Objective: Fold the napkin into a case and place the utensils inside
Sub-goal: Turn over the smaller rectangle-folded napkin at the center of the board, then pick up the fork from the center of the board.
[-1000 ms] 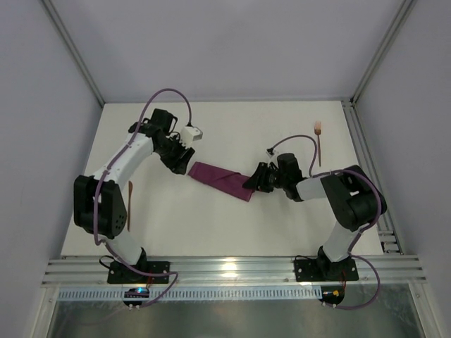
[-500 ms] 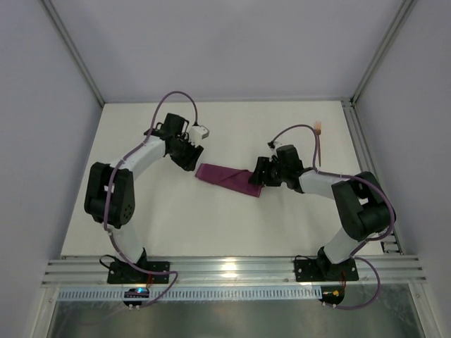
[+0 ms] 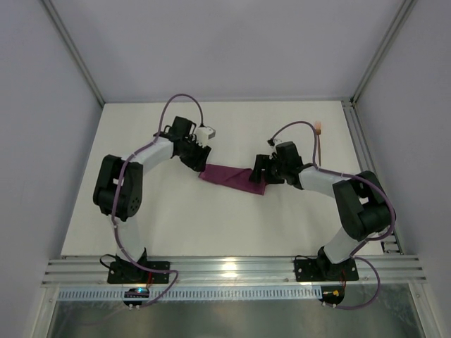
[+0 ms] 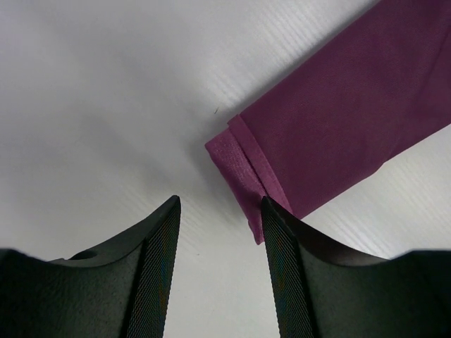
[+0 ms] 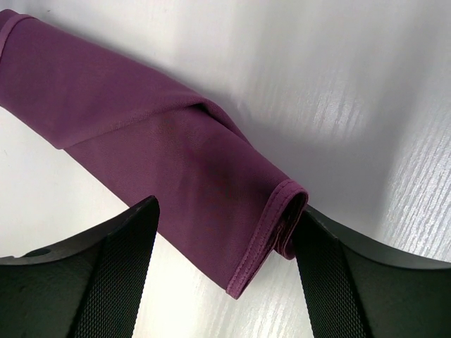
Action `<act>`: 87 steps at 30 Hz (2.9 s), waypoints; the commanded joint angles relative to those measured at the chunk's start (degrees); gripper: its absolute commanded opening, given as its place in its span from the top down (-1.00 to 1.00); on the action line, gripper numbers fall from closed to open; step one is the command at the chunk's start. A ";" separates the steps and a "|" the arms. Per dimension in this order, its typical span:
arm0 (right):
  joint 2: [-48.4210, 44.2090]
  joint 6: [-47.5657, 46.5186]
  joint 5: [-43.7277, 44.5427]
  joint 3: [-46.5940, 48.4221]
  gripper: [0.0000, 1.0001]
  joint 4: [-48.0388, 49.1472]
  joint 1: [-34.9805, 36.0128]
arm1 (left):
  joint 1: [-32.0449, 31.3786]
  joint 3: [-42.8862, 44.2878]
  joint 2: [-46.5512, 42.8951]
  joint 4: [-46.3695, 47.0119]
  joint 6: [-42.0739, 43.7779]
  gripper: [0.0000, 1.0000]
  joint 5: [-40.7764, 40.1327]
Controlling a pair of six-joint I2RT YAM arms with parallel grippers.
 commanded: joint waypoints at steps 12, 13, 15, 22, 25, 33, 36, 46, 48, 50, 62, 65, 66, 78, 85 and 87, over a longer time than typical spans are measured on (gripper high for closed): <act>-0.19 -2.71 5.47 4.79 -0.55 -5.53 -0.20 | -3.43 4.28 5.90 -1.76 -1.50 0.38 -1.97; -0.63 -3.06 6.36 5.06 -0.55 -6.23 -0.29 | -3.52 4.37 6.17 -2.55 -1.49 0.43 -1.80; -1.42 -4.11 7.95 5.94 -0.55 -7.98 -0.20 | -3.52 4.28 6.08 -2.91 -1.40 0.50 -1.54; -3.88 -5.44 10.67 5.59 -0.50 -9.67 -0.29 | -3.79 0.68 3.10 -1.68 -2.11 0.47 -2.50; -6.42 -5.44 10.85 4.89 -0.47 -10.10 -0.29 | -3.79 -1.16 0.99 -0.98 -2.02 0.48 -2.94; -20.66 -5.52 12.60 4.28 -0.47 -16.16 -5.03 | -2.73 -6.52 -4.64 3.59 -4.56 0.49 -2.68; -26.99 -6.75 18.83 2.96 -0.49 -18.63 -6.97 | -1.85 -8.63 -5.87 4.82 -5.71 0.45 -2.33; -27.97 -2.27 21.92 5.06 -0.99 -21.44 -14.69 | -1.68 -10.05 -12.46 5.88 -7.38 -0.04 -2.85; -27.27 -2.36 23.33 6.90 -0.99 -21.09 -17.68 | -1.59 -9.96 -15.17 5.36 -7.56 -0.09 -3.03; -25.43 -1.75 24.12 9.01 -0.99 -22.66 -19.88 | -1.59 -9.87 -16.94 4.83 -7.30 -0.13 -2.85; -3.85 -9.03 22.01 29.02 -0.50 -28.99 -28.85 | 9.74 -12.85 -28.02 -2.90 0.96 -0.31 -1.19; 4.61 -10.96 22.46 39.38 -0.11 -33.91 -28.86 | 14.05 -12.77 -26.44 -5.19 2.02 -0.31 1.89; 9.86 -11.06 21.85 41.87 -0.07 -34.79 -28.86 | 15.71 -13.03 -26.09 -5.28 2.11 -0.31 2.33; 34.60 -11.94 21.40 60.87 0.00 -44.38 -28.77 | 19.15 -12.68 -22.75 -6.34 3.87 -0.46 2.24; 36.63 -12.47 21.94 60.88 0.39 -44.65 -28.86 | 19.42 -12.59 -22.40 -6.60 3.96 -0.46 3.30; 36.11 -12.03 18.87 59.83 0.85 -44.04 -28.86 | 19.51 -12.68 -22.40 -6.69 4.04 -0.46 3.47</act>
